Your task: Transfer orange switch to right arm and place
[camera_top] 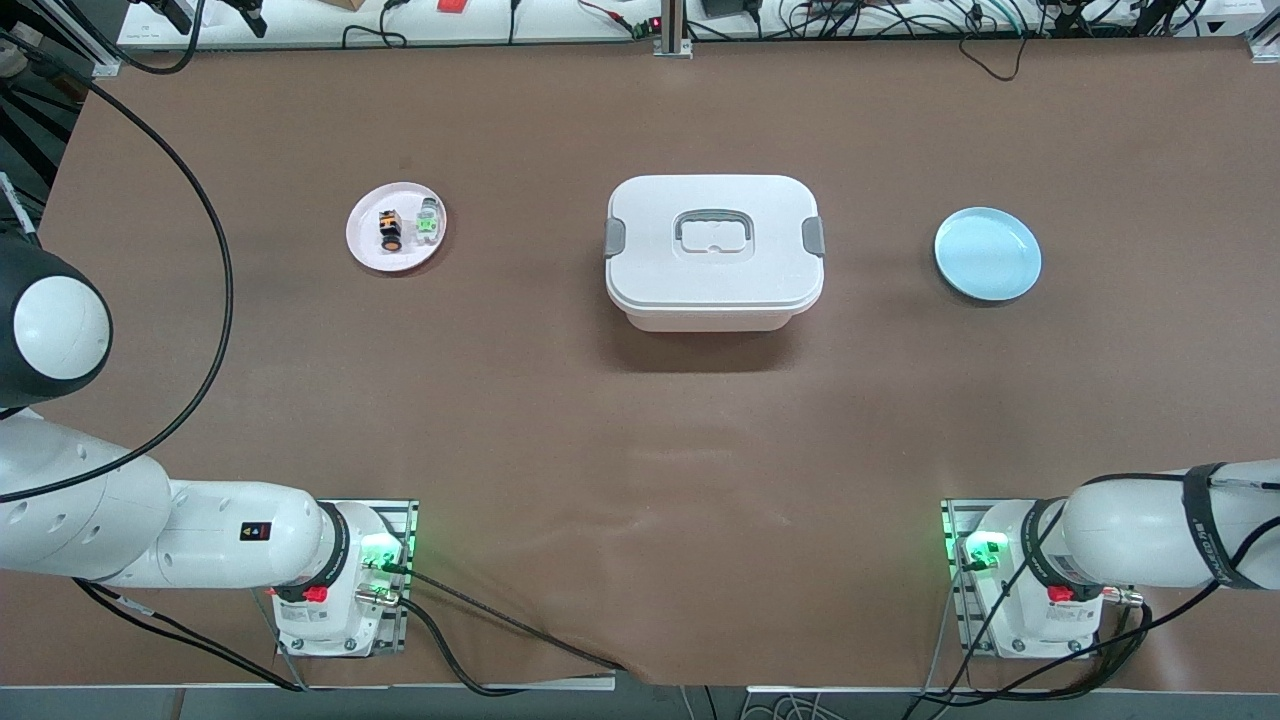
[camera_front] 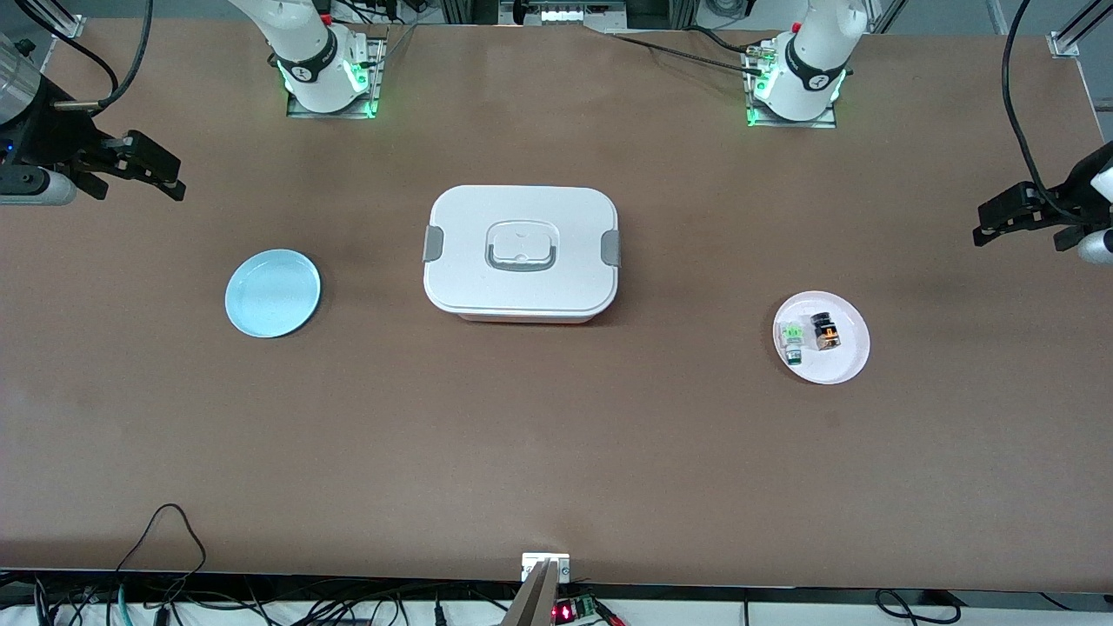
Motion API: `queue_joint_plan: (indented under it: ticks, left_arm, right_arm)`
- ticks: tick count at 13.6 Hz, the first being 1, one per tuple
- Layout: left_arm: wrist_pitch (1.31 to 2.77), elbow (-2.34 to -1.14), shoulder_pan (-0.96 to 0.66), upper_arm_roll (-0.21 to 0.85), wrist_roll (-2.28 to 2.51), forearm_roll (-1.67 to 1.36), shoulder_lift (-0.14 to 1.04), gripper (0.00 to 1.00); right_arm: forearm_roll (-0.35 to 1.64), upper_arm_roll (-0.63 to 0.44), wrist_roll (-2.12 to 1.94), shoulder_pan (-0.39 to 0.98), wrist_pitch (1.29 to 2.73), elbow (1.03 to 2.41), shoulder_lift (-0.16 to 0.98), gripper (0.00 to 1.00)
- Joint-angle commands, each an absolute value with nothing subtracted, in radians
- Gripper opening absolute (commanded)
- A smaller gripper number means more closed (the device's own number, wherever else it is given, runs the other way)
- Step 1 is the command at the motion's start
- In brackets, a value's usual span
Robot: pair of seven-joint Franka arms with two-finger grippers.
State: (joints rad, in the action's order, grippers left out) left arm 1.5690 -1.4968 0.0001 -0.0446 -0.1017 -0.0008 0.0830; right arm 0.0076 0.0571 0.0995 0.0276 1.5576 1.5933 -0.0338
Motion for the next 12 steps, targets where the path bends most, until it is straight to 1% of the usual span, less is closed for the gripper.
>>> queue_joint_plan:
  ticks: [1, 3, 12]
  left_arm:
    - [1.566, -1.48, 0.006, -0.04, -0.094, 0.011, 0.088, 1.0]
    - [1.566, -1.448, 0.0, -0.04, -0.092, 0.012, 0.11, 1.0]
    - [1.562, -1.448, 0.003, -0.04, -0.094, 0.011, 0.109, 1.0]
  right_arm:
    - [-0.002, 0.063, 0.103, 0.02, 1.539, 1.572, -0.029, 1.0]
    - [-0.002, 0.063, 0.103, 0.02, 1.539, 1.572, -0.029, 1.0]
    - [-0.002, 0.063, 0.101, 0.02, 1.539, 1.572, -0.028, 1.0]
